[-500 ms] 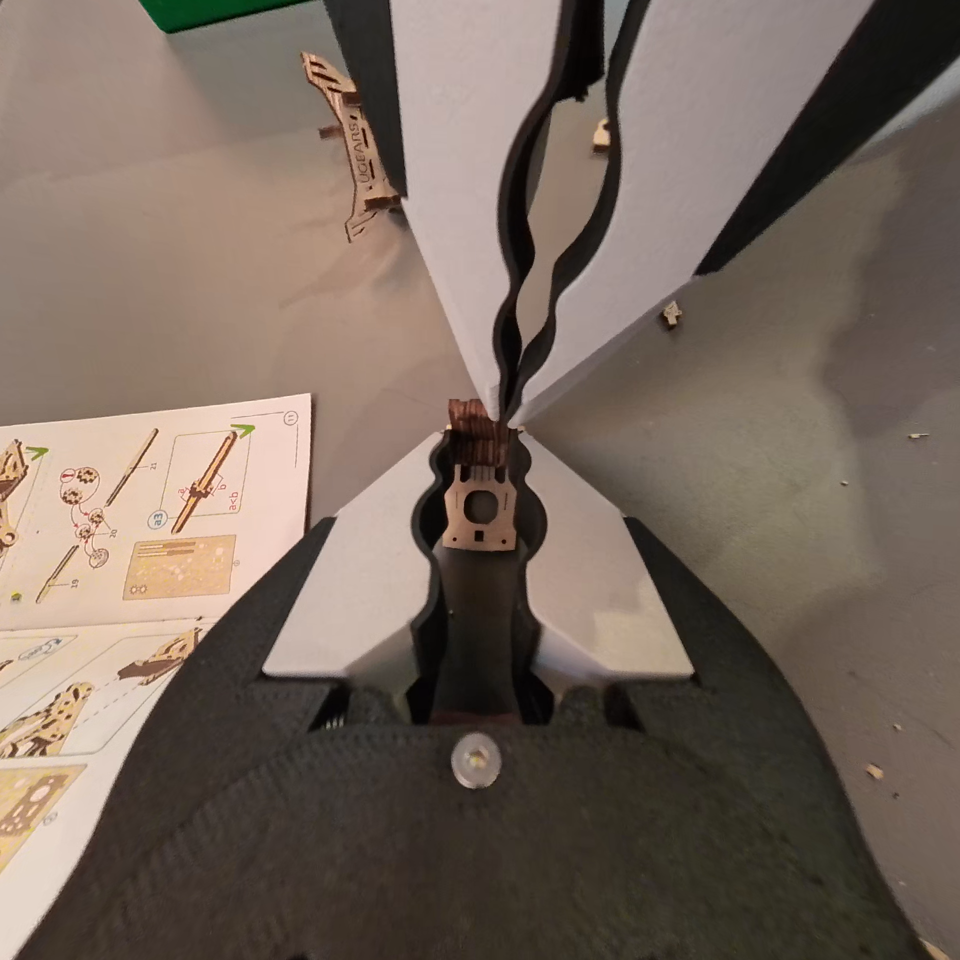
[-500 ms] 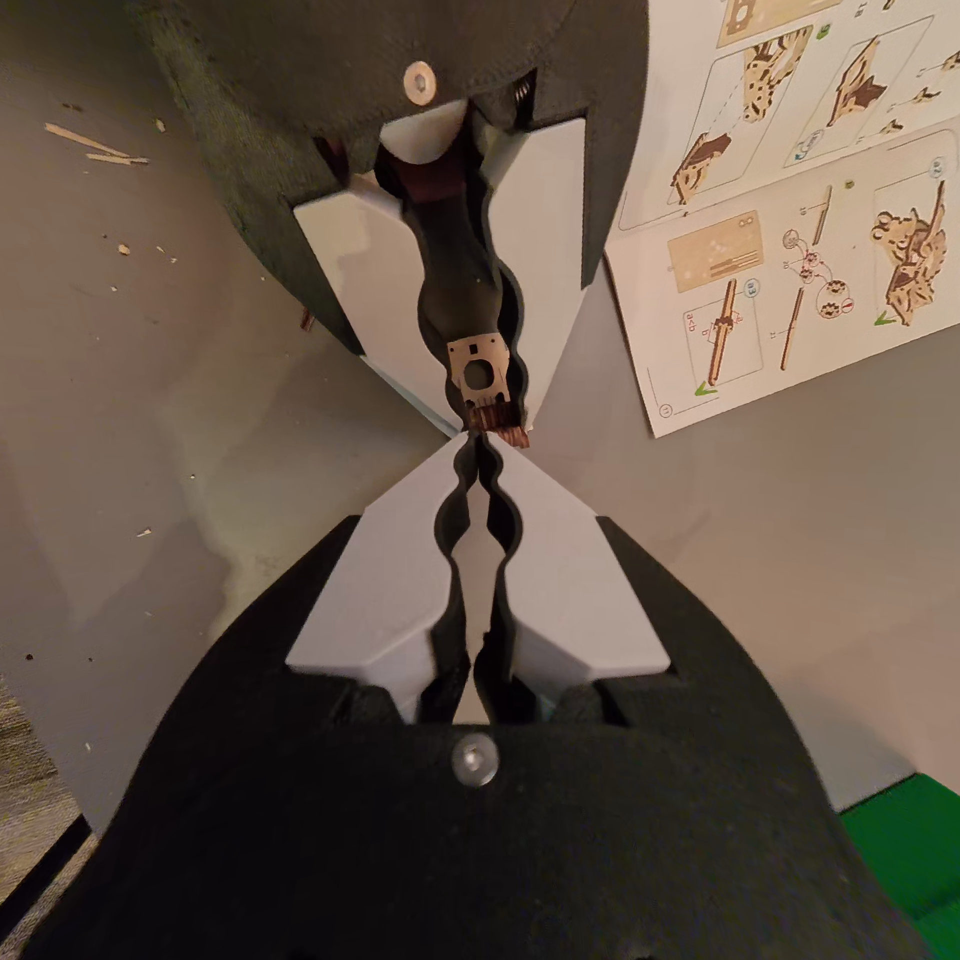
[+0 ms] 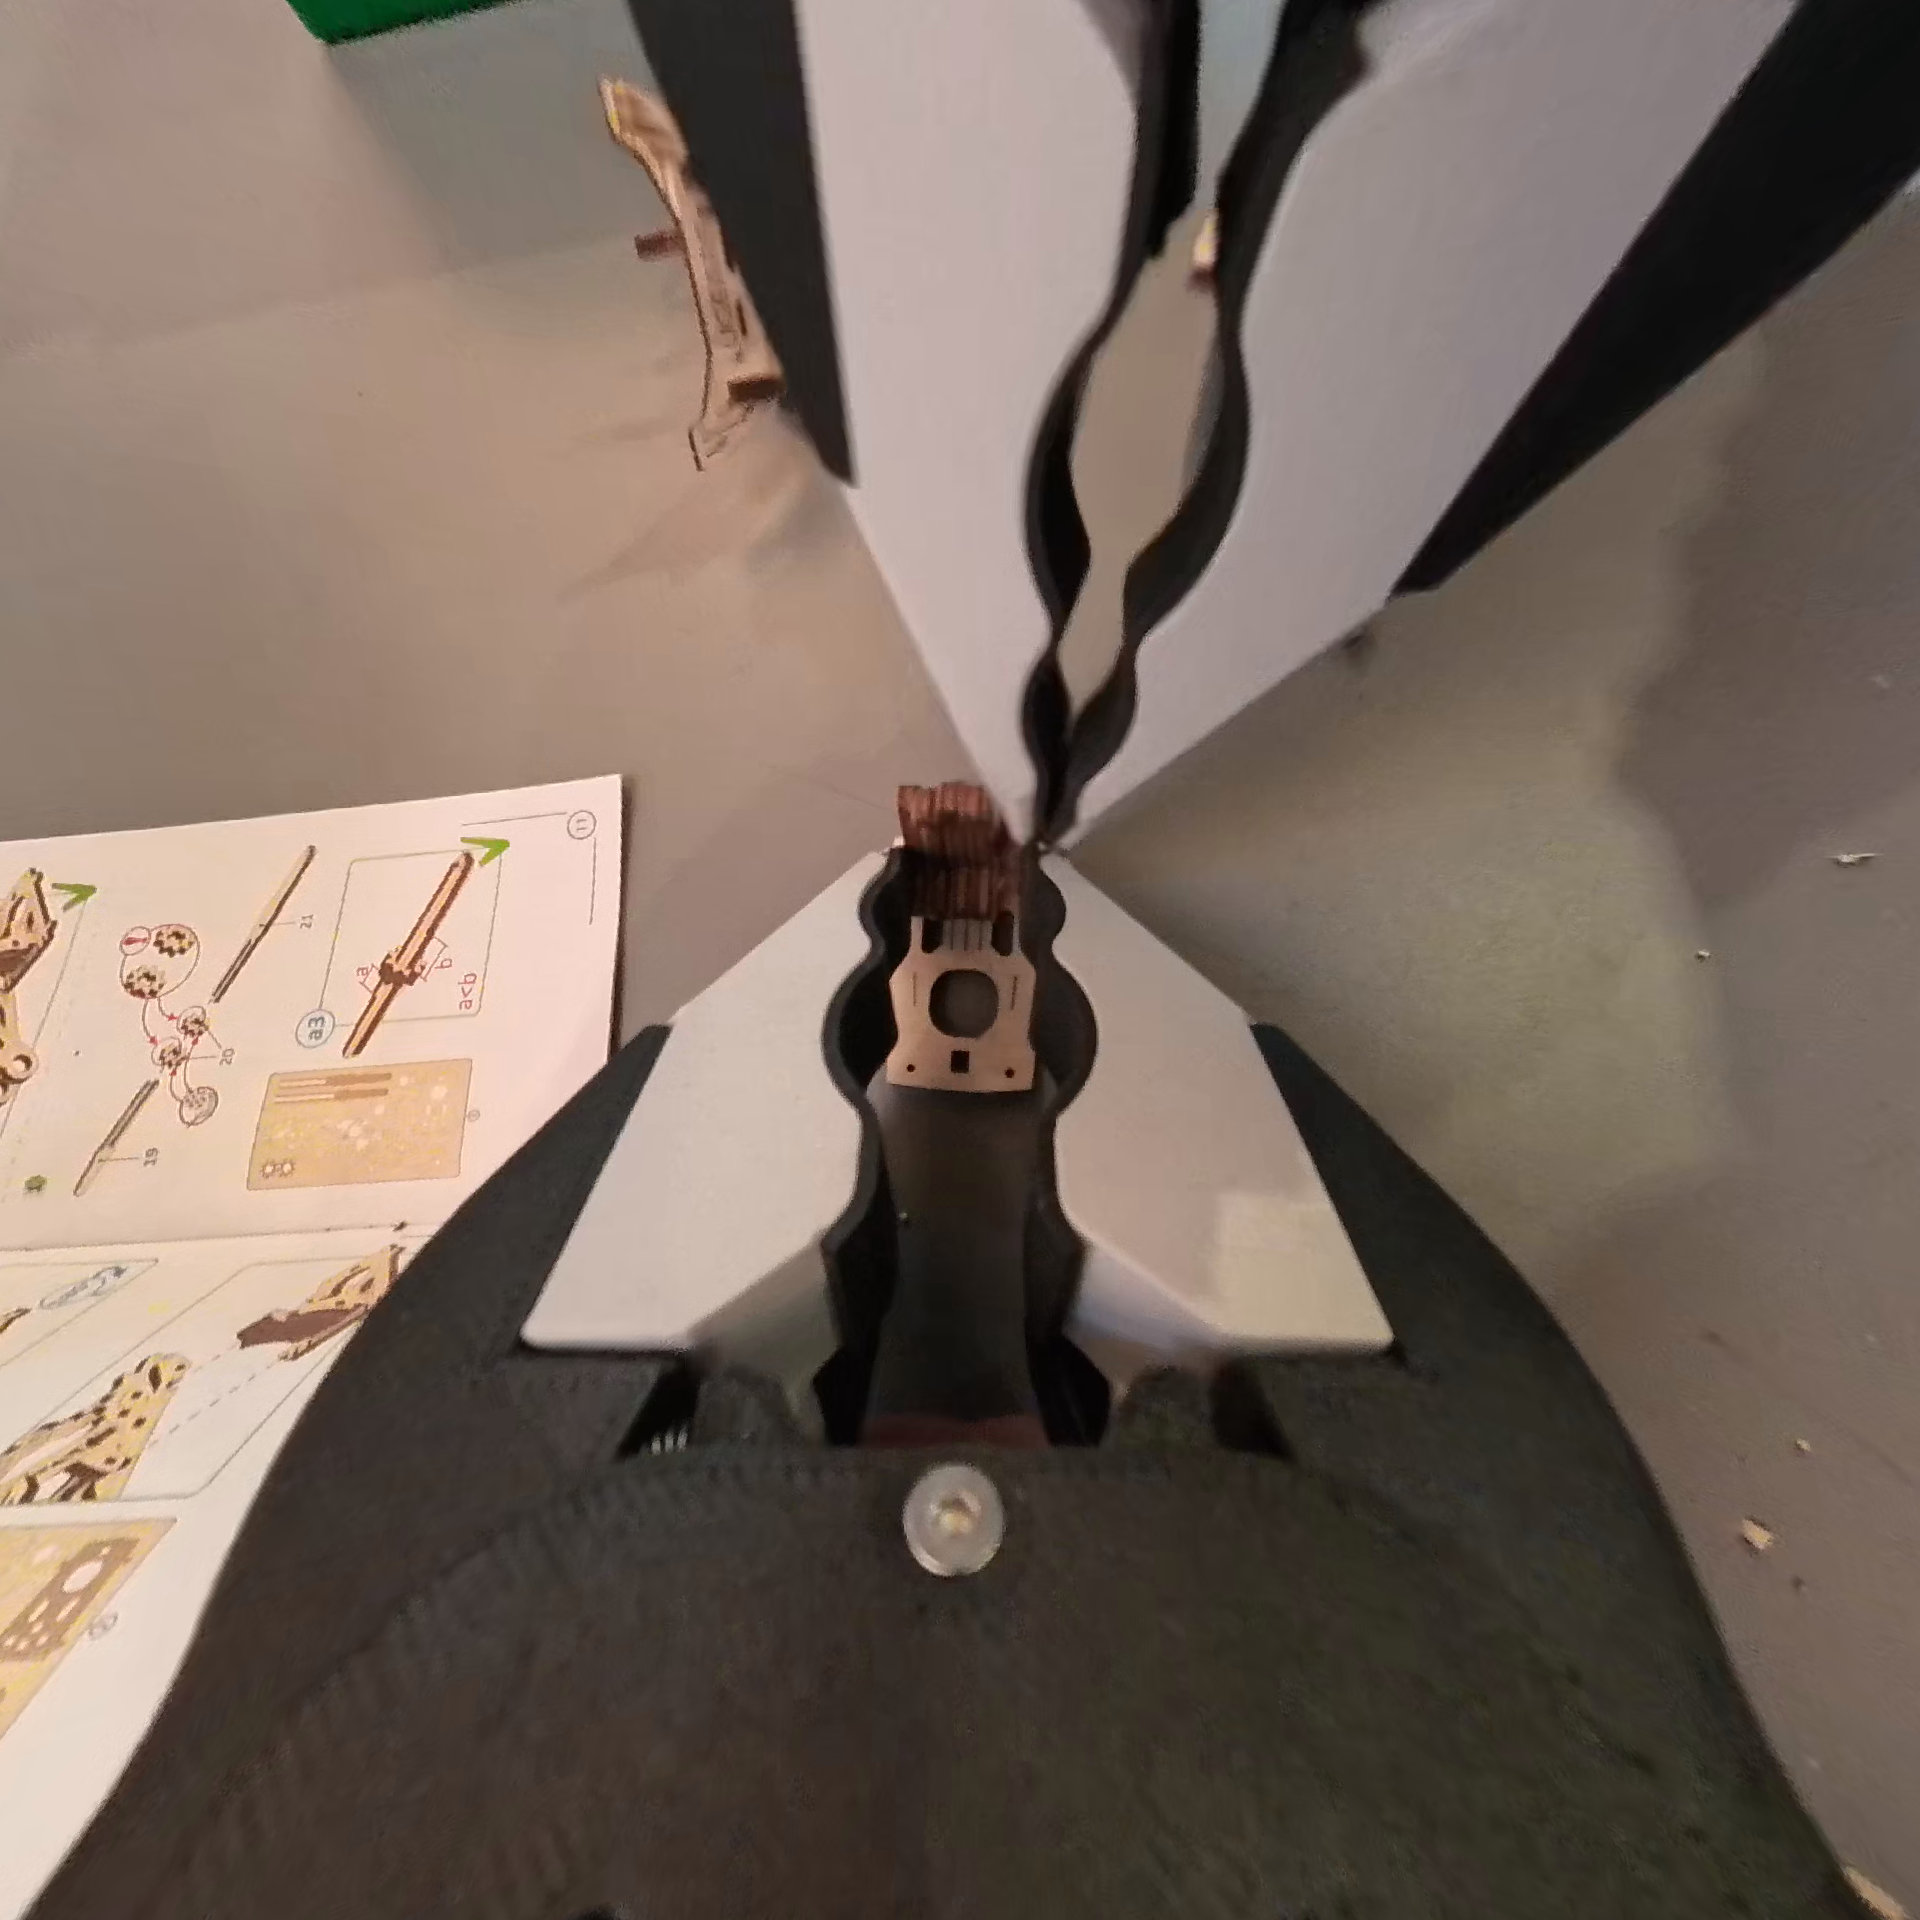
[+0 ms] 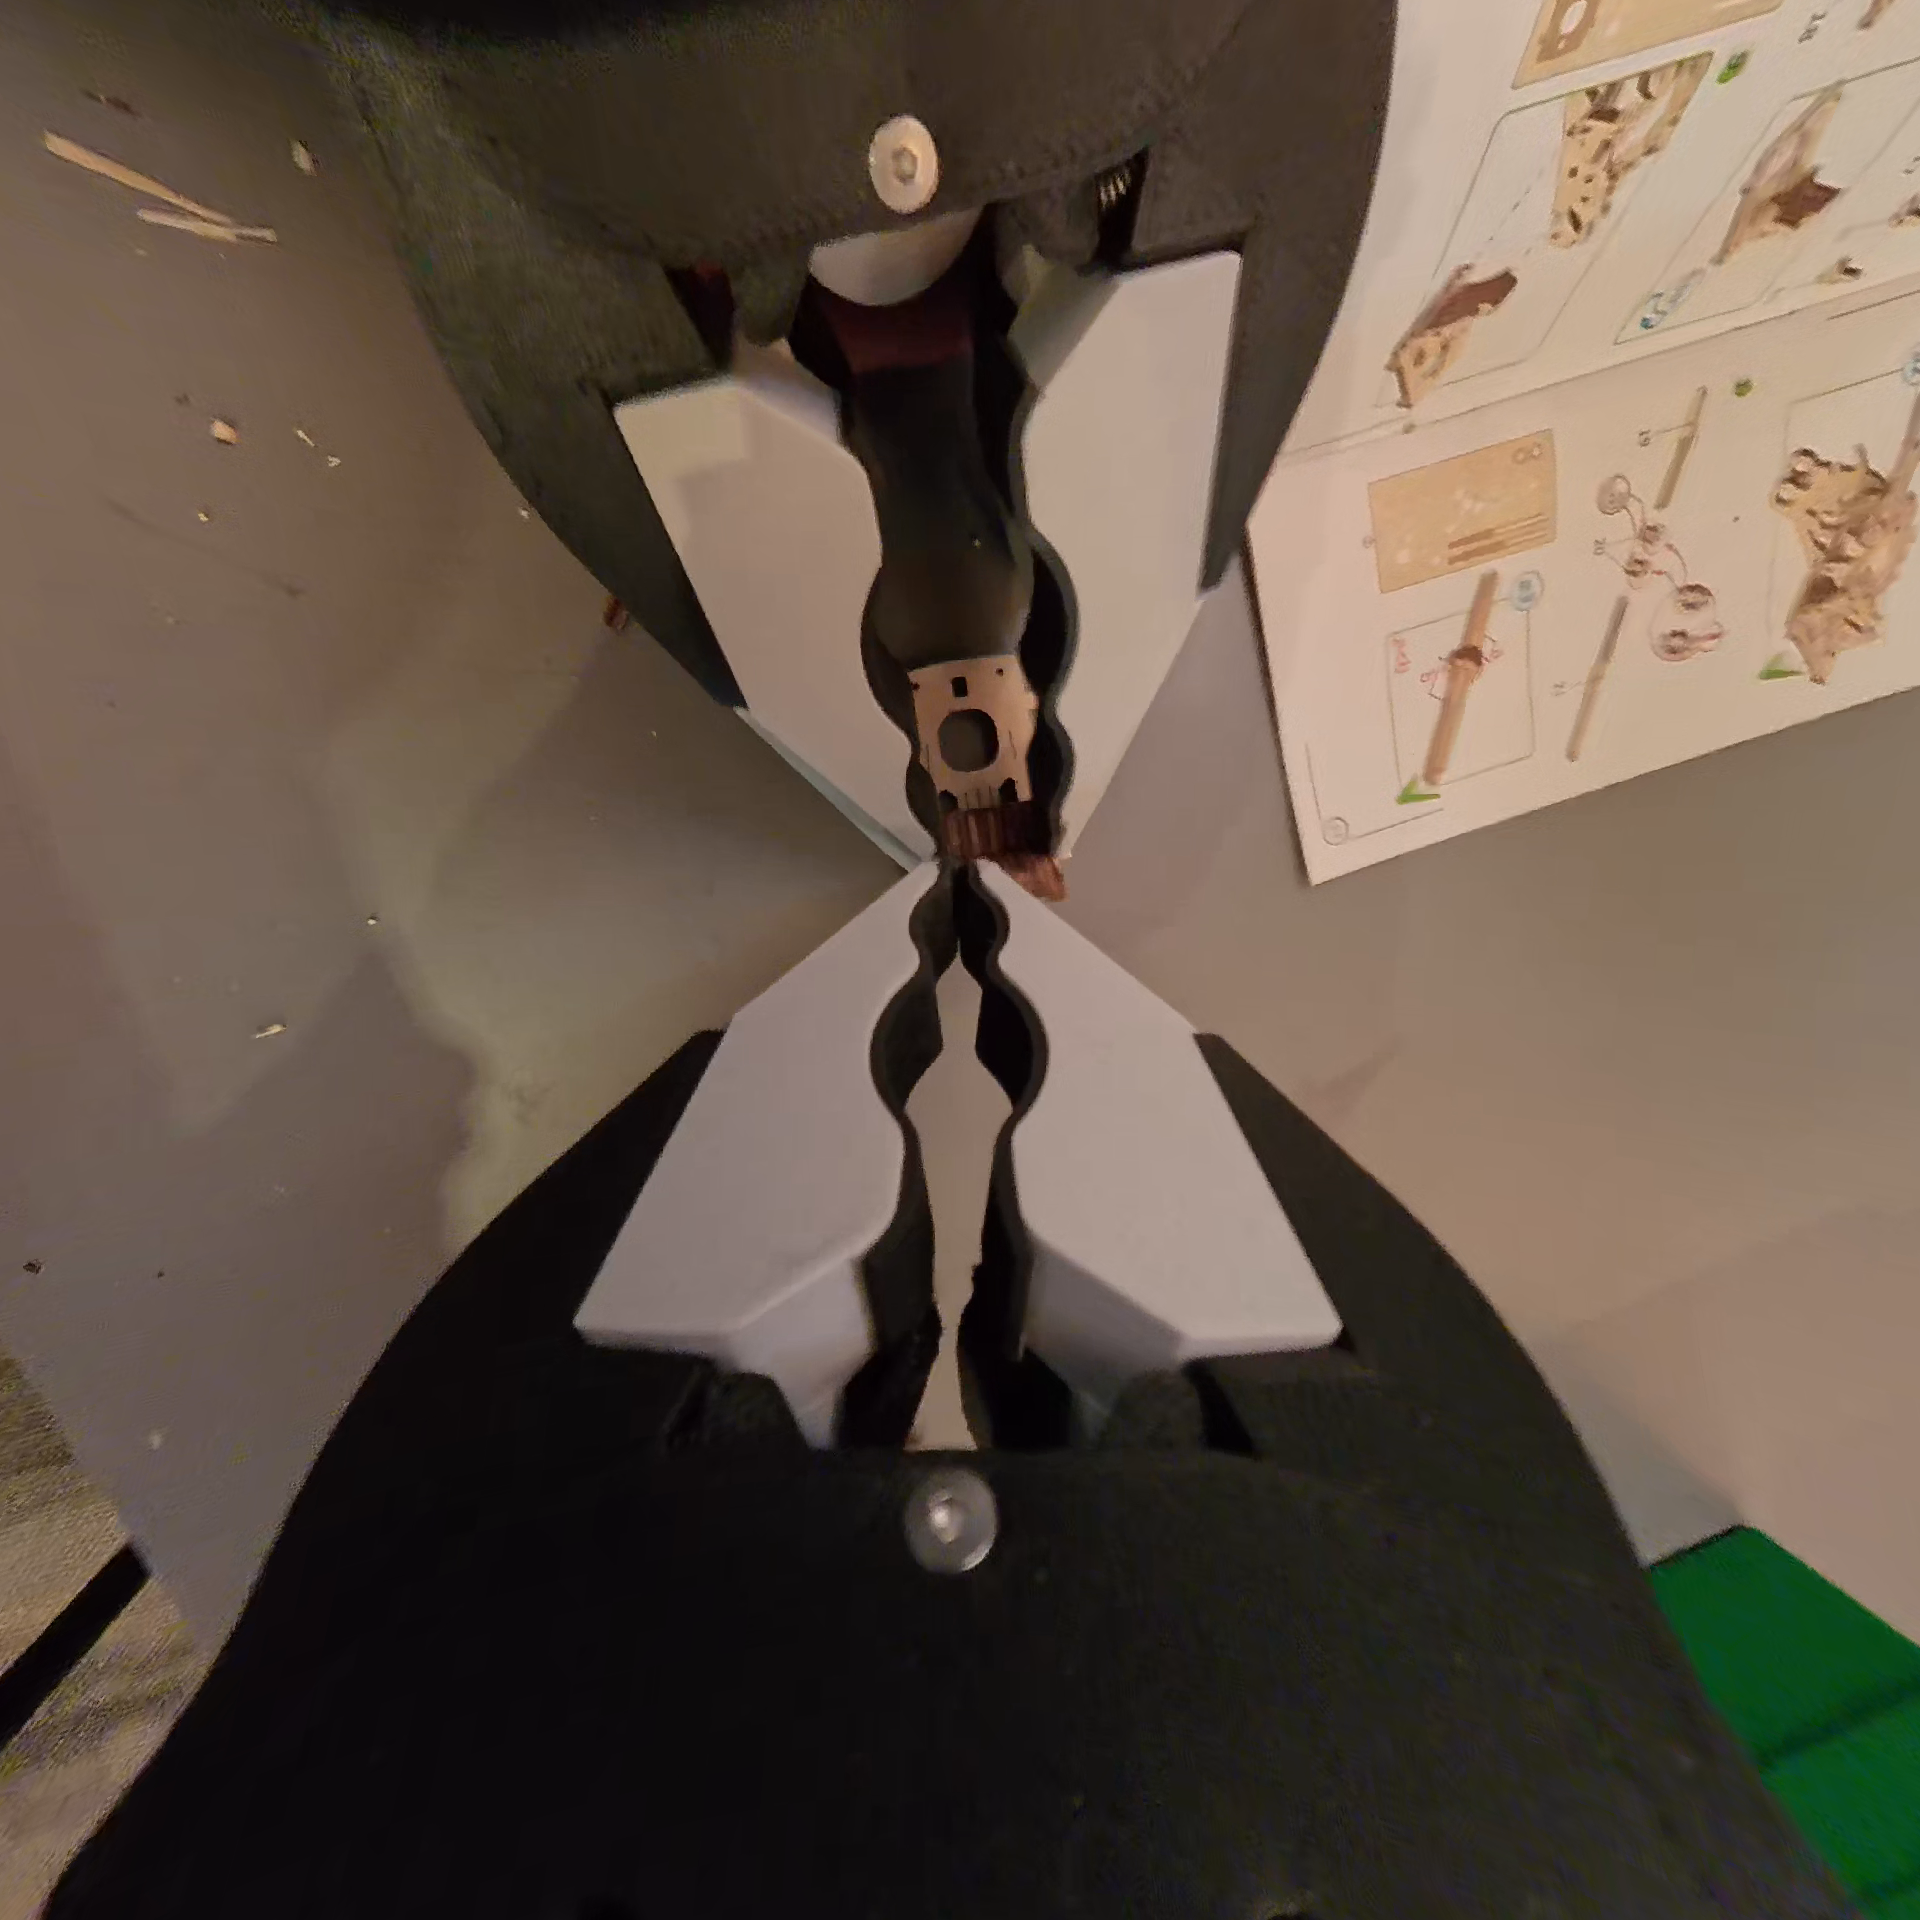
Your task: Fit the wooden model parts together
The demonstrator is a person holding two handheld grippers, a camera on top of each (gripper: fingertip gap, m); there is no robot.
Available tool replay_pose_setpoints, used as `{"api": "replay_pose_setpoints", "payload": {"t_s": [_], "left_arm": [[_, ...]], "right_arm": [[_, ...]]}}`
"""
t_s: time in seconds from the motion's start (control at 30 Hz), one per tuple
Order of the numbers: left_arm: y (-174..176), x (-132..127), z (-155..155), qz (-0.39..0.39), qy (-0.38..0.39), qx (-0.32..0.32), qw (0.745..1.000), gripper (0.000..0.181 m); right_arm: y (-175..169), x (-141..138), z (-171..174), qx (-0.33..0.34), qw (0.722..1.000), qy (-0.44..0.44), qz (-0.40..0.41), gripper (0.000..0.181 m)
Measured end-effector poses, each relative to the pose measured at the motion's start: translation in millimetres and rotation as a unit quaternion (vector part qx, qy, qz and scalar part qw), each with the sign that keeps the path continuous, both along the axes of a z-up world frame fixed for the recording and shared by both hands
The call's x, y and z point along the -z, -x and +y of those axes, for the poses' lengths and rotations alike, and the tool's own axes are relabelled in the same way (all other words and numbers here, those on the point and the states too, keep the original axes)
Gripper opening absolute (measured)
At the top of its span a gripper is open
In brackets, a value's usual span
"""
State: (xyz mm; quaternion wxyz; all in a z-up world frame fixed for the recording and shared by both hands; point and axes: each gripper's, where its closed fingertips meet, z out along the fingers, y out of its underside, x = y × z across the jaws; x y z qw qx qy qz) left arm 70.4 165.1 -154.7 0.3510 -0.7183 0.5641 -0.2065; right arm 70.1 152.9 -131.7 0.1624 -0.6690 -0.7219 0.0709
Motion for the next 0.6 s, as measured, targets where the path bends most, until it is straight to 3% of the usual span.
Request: {"api": "replay_pose_setpoints", "payload": {"t_s": [0.03, 0.2, 0.33, 0.43, 0.6], "left_arm": [[-1.0, -1.1, -0.1, -0.005, 0.002, 0.001, 1.0, 0.021], [-1.7, -2.0, -0.1, -0.009, 0.004, 0.002, 1.0, 0.02], [-1.7, -2.5, -0.3, -0.01, 0.005, 0.003, 1.0, 0.02], [-1.8, -2.8, -0.3, -0.011, 0.006, 0.004, 1.0, 0.02], [-1.7, -2.9, -0.5, -0.01, 0.004, 0.004, 1.0, 0.02]], "right_arm": [[2.7, 2.9, -4.0, -0.004, 1.0, 0.013, 0.011, 0.0], [-14.8, 25.0, -6.6, 0.01, 1.0, 0.021, -0.009, 0.0], [-17.0, 6.2, 7.6, 0.036, 0.999, 0.011, 0.036, 0.0], [-15.6, -8.1, -0.5, 0.041, 0.996, 0.036, 0.076, 0.0], [-21.4, 0.5, 1.8, 0.069, 0.993, 0.051, 0.081, 0.0]]}}
